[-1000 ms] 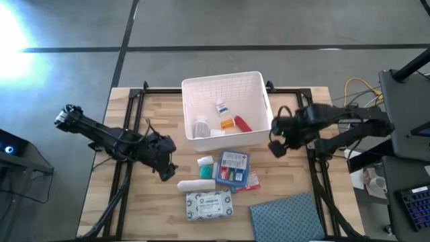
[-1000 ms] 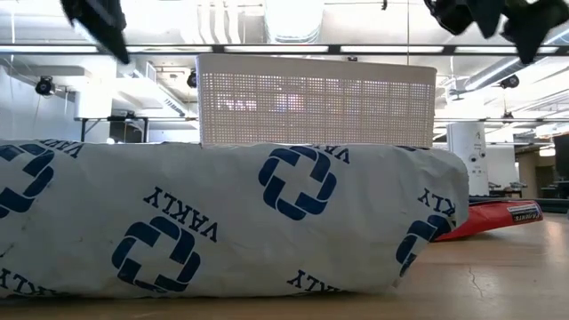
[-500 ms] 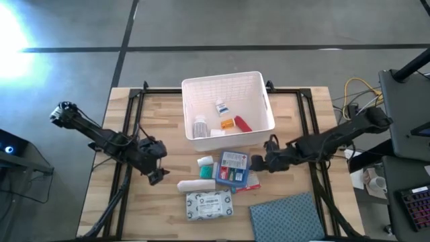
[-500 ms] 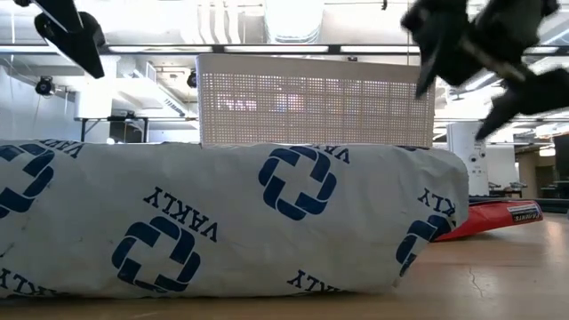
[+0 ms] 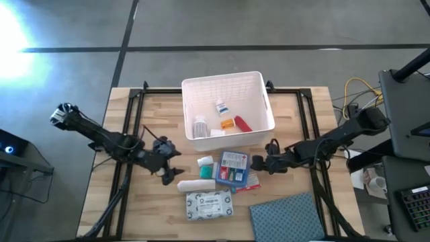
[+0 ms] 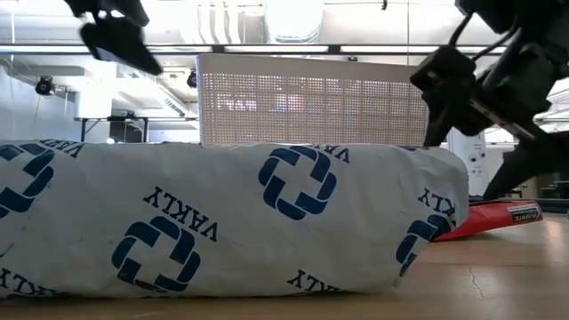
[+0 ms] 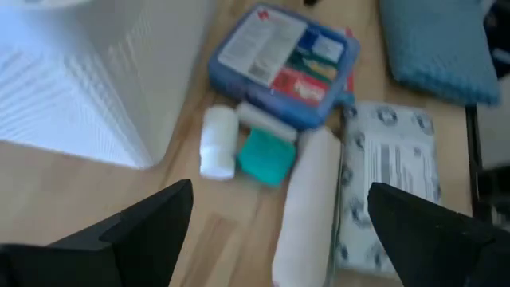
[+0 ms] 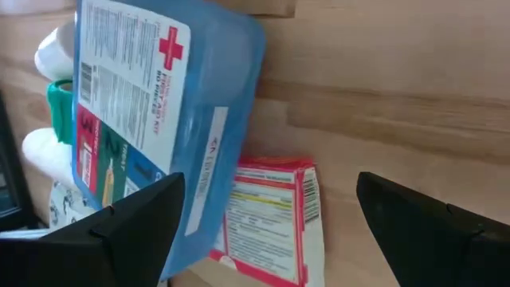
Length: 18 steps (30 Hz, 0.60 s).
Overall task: Pick & place medical supplies in basket/bin
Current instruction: Put the blue first aid kit into the white bin
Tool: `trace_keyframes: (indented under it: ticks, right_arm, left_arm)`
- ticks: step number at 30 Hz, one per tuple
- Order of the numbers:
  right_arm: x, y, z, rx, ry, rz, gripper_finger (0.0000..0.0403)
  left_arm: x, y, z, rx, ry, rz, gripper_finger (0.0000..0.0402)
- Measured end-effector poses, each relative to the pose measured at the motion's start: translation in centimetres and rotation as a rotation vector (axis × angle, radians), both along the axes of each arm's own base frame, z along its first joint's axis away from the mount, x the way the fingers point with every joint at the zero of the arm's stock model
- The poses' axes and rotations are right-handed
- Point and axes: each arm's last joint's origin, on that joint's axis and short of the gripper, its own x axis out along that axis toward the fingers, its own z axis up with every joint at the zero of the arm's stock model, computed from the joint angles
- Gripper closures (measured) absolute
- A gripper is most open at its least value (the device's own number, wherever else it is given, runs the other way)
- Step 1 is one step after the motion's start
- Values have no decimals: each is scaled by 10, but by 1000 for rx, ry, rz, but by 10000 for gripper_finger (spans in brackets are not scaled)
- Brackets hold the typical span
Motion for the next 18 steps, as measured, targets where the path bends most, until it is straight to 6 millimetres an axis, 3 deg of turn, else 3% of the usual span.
trace_keyframes:
  ticks: [6,10,18]
  right_arm:
    - [-3,-5,-15,-53,-96,-8,44]
    - [-6,-7,-20,-68,-138,2,44]
    - [-6,-8,-21,-116,-179,51,44]
  left_arm:
    - [41,2,-10,-1,-50,57,48]
    - [68,-2,-32,-17,-40,67,48]
    - [96,-12,-72,-88,16,138,48]
